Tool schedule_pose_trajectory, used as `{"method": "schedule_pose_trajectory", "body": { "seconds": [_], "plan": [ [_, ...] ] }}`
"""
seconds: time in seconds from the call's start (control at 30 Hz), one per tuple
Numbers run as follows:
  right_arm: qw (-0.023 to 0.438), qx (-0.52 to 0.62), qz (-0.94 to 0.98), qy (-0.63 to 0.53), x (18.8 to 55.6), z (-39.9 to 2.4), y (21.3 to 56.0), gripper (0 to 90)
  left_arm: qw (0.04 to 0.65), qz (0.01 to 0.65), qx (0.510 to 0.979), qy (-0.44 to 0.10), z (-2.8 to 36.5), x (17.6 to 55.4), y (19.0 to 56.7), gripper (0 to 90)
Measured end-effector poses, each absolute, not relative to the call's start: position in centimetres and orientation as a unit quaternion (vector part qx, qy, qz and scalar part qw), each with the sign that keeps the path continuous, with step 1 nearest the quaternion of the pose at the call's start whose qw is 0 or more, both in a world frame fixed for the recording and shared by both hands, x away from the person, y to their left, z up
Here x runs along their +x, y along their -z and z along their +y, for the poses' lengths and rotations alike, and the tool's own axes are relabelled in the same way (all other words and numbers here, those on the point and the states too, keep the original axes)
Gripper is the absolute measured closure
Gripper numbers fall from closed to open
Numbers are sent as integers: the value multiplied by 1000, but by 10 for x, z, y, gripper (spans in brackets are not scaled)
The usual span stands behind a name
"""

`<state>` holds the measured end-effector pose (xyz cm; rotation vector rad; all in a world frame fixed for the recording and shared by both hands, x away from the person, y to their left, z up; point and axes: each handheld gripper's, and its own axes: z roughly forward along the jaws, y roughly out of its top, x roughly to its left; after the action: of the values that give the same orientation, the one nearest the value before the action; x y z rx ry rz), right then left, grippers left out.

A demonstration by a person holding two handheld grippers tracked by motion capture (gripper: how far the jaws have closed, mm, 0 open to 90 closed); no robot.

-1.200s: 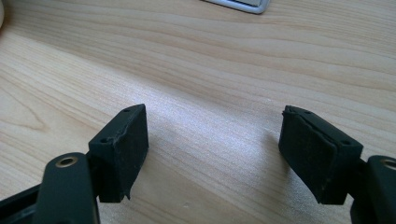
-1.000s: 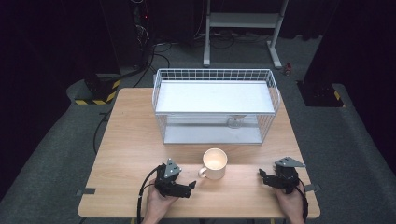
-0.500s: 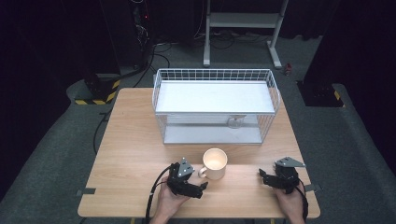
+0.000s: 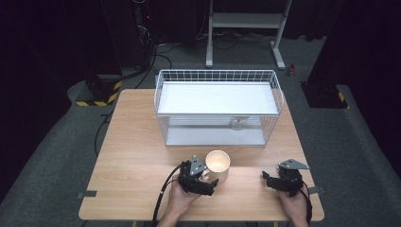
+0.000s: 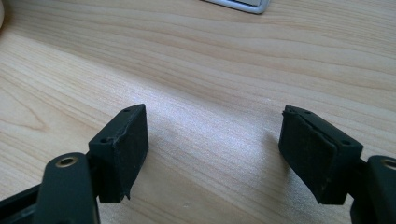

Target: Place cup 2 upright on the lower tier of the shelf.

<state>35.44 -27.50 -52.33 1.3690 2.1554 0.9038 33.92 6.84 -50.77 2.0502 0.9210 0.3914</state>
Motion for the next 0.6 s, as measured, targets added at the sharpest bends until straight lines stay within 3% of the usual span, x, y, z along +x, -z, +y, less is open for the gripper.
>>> {"method": "schedule_pose_trajectory", "body": {
  "seconds": [0.6],
  "plan": [
    [215, 494, 777, -326, 354, -275, 523, 241, 431, 354, 814, -164, 43, 355, 508, 53]
  ]
}}
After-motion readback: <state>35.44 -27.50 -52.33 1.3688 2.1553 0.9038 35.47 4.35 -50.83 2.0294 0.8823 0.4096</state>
